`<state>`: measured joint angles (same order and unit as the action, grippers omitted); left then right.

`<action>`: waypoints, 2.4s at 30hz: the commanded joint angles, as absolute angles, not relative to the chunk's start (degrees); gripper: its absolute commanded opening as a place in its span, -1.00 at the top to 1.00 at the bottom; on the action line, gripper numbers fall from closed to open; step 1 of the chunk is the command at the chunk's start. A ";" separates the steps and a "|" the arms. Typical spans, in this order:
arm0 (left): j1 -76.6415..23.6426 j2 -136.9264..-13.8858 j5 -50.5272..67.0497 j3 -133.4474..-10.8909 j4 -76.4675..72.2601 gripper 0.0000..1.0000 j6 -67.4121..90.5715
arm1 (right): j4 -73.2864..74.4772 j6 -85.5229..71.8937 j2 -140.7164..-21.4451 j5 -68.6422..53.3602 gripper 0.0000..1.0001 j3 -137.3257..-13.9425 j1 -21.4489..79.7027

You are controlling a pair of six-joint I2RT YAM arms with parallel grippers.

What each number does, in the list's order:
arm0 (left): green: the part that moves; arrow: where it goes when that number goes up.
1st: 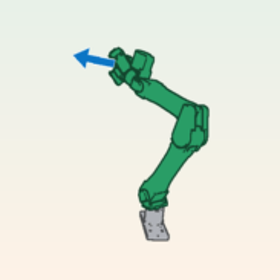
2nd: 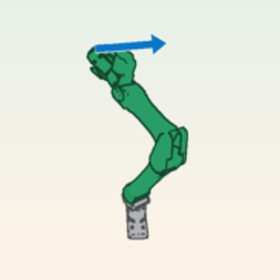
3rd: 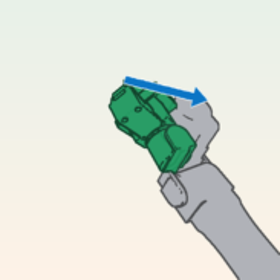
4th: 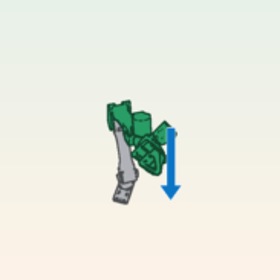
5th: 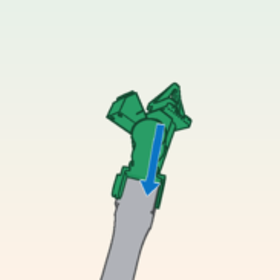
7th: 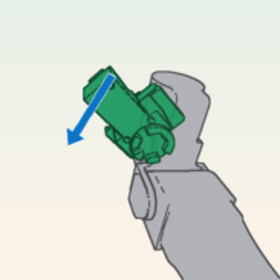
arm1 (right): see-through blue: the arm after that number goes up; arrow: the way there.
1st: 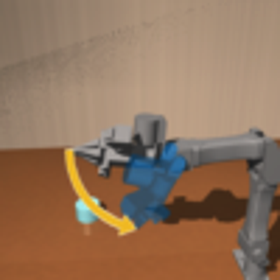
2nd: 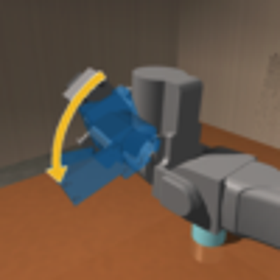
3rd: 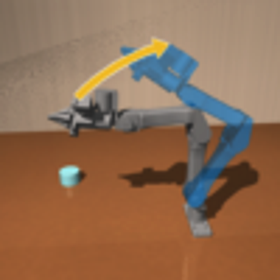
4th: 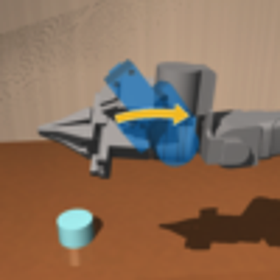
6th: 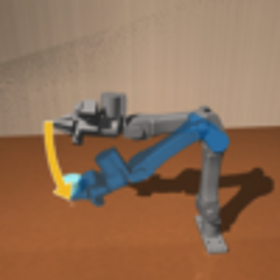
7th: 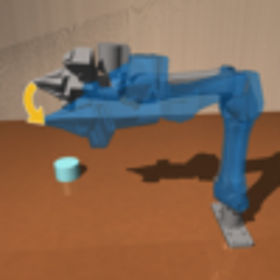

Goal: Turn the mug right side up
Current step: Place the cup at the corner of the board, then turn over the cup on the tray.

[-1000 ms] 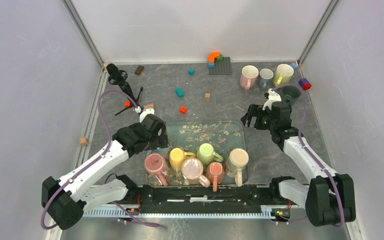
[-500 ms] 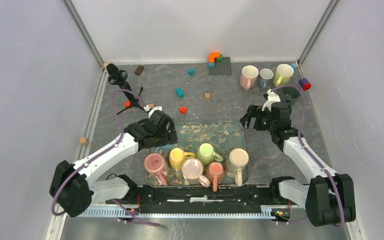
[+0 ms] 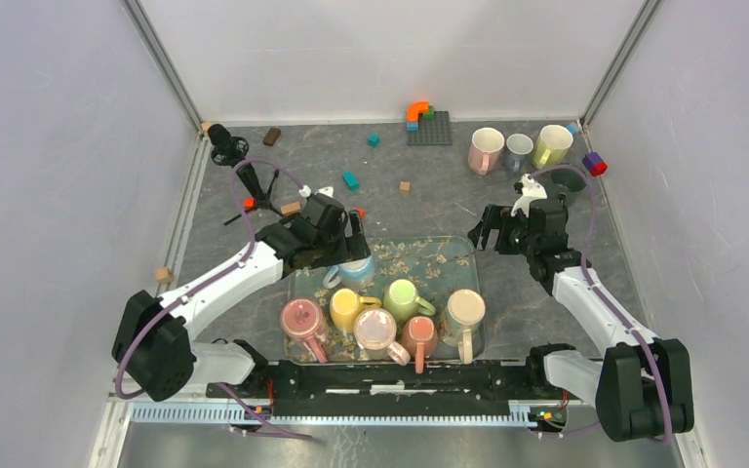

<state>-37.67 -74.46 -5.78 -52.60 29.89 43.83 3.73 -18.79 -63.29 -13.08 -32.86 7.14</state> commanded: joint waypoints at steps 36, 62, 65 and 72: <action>-37.66 -80.03 9.94 -57.72 33.44 -0.16 16.41 | 1.98 -18.42 -62.71 -13.37 -0.96 -31.58 7.48; -37.59 -87.26 15.73 -62.32 33.59 -0.09 6.00 | 1.74 -17.87 -62.20 -12.99 -0.97 -29.93 7.48; -38.12 -88.00 15.03 -62.40 33.03 -0.01 7.31 | 1.73 -17.88 -62.39 -12.95 -0.96 -29.83 7.44; -42.09 -90.53 8.17 -63.54 32.92 0.10 9.03 | 1.46 -18.09 -62.97 -13.08 -0.96 -30.32 7.50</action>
